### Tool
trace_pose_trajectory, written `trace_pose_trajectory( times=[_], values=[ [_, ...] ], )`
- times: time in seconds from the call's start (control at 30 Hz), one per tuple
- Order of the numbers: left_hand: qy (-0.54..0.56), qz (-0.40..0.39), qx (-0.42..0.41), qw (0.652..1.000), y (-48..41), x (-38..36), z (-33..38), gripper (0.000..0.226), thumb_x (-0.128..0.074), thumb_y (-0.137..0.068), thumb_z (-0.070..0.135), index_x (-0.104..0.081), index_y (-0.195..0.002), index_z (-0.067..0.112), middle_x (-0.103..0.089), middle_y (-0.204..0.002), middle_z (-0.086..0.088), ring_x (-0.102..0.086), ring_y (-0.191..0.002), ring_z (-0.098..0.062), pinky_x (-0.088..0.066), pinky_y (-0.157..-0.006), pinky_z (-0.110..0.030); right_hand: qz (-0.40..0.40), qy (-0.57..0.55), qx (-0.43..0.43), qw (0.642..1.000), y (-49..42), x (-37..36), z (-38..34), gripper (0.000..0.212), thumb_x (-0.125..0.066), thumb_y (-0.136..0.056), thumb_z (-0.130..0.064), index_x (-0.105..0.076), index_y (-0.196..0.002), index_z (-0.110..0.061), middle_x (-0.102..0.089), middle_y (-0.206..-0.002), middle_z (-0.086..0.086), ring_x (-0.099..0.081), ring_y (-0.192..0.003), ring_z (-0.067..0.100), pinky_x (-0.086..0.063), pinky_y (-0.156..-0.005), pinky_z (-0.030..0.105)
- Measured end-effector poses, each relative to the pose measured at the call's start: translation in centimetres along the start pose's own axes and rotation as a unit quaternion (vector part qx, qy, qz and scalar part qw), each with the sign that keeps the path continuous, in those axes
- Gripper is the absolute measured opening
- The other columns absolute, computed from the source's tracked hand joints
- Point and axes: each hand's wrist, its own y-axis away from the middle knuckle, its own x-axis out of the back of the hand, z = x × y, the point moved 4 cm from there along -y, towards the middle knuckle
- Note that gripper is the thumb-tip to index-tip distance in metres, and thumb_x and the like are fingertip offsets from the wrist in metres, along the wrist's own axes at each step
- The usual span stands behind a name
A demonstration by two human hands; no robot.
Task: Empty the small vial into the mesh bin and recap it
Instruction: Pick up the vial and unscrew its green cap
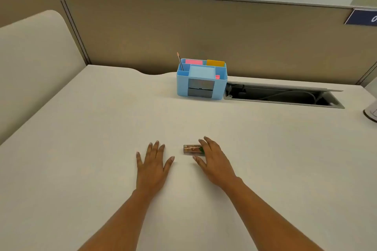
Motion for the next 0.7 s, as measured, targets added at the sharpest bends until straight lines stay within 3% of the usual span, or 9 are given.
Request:
trace_pose_trajectory(
  times=[0.47, 0.7],
  values=[
    [-0.018, 0.046, -0.009, 0.999, 0.3, -0.2, -0.1, 0.056, -0.028, -0.095, 0.047, -0.018, -0.145, 0.024, -0.013, -0.158, 0.005, -0.005, -0.145, -0.012, 0.003, -0.117, -0.046, -0.004, 0.045, -0.011, 0.999, -1.4, -0.4, 0.6, 0.039, -0.040, -0.095, -0.022, -0.037, -0.133, -0.011, -0.045, -0.138, 0.005, -0.038, -0.127, 0.021, -0.036, -0.101, 0.034],
    [-0.015, 0.055, -0.012, 0.998, 0.3, -0.1, 0.0, 0.056, -0.032, -0.095, 0.045, -0.021, -0.145, 0.022, -0.016, -0.157, 0.004, -0.007, -0.145, -0.013, 0.002, -0.117, -0.046, -0.017, 0.032, -0.025, 0.999, -1.7, 0.1, 0.5, 0.029, -0.044, -0.092, -0.016, -0.049, -0.120, -0.011, -0.055, -0.121, 0.006, -0.046, -0.110, 0.023, -0.044, -0.087, 0.035]
  ],
)
